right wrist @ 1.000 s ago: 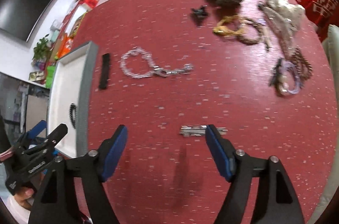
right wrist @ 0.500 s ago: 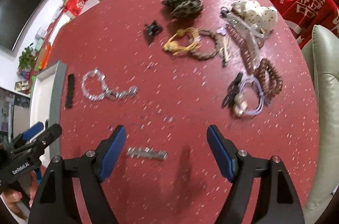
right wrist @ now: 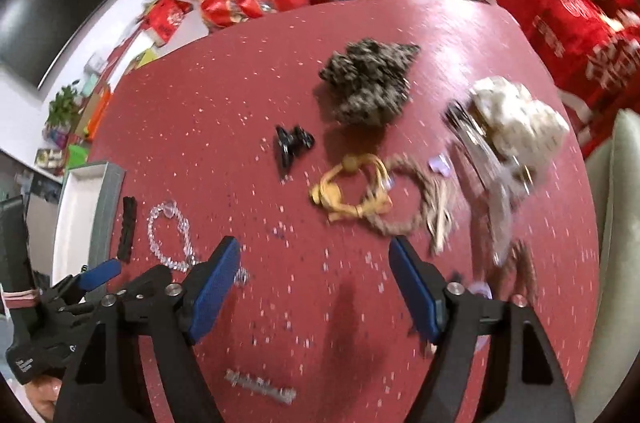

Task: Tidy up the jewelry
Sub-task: 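Grasp the black claw clip with the right tool while the left tool grasps the crystal bracelet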

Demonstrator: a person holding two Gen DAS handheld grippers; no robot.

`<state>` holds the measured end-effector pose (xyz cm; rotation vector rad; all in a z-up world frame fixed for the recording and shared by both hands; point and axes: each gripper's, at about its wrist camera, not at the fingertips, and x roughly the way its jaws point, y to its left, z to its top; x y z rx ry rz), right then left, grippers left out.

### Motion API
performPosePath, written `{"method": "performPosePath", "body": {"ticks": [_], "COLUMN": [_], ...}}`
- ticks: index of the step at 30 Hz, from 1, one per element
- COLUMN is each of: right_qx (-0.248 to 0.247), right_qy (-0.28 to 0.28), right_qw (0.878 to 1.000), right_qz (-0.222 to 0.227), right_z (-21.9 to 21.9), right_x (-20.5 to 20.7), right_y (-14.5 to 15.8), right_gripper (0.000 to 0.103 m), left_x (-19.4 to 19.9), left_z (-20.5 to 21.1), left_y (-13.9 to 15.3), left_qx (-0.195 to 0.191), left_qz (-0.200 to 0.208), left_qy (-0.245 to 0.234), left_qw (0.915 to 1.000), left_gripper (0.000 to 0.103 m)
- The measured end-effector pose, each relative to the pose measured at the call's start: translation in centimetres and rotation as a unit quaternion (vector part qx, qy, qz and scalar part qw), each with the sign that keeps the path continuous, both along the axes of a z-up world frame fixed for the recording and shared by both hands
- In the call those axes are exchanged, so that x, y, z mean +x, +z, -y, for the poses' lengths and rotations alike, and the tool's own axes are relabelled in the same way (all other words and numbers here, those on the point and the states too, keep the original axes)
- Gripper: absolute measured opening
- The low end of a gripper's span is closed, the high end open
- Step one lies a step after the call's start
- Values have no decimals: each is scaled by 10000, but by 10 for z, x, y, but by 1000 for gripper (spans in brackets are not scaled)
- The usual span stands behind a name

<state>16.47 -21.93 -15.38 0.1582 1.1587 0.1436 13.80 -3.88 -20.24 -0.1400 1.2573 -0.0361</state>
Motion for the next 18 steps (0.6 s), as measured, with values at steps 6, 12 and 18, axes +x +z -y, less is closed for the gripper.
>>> {"method": "performPosePath", "body": {"ticks": [6,12,18], "right_qx": [-12,77,-88], "right_qy": [183,300,292], "right_qw": [9998,9995,9994], "right_qz": [-40,-95,-175], "right_z": [-5,-18,-32], "right_x": [28,58,77], "right_y": [-11,-22,-39], "right_gripper": [67,67,67], "left_x": [14,29,32], "left_z": [8,12,11], "left_y": [-9,-17,-25], "left_qx": [353,603,627], "left_qz": [193,257,258], "left_qy": [19,77,129], "left_qw": [9992,9978,9976], "left_gripper": [102,102,102]}}
